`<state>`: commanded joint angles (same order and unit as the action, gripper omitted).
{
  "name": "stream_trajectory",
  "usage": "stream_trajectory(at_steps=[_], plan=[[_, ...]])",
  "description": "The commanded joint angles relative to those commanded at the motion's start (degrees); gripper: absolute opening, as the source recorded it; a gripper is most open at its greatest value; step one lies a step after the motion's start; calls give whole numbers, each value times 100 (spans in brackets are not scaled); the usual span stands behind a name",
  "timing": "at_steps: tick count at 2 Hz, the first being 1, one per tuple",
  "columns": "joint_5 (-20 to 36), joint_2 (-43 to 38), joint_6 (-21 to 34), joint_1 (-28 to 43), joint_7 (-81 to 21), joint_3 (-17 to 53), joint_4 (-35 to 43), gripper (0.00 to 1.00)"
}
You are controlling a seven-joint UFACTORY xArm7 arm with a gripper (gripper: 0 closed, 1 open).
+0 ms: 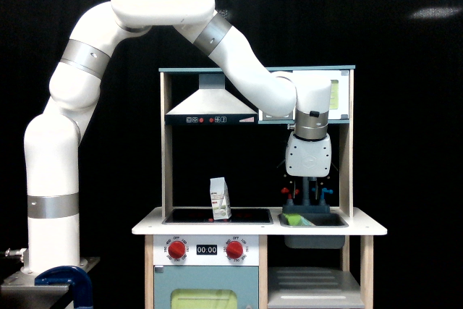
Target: Put the green box into the sink
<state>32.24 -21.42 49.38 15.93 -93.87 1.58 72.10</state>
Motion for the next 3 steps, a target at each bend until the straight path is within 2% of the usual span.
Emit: stream_trajectory(at_steps=[1,2,3], plan=[[-267,1925,614,-551,-351,170,-1536,100],[-660,3185,1213,-1085,-1044,738,-2541,100],[-852,3335,1552,-1244,-1260,1011,-2466,100]])
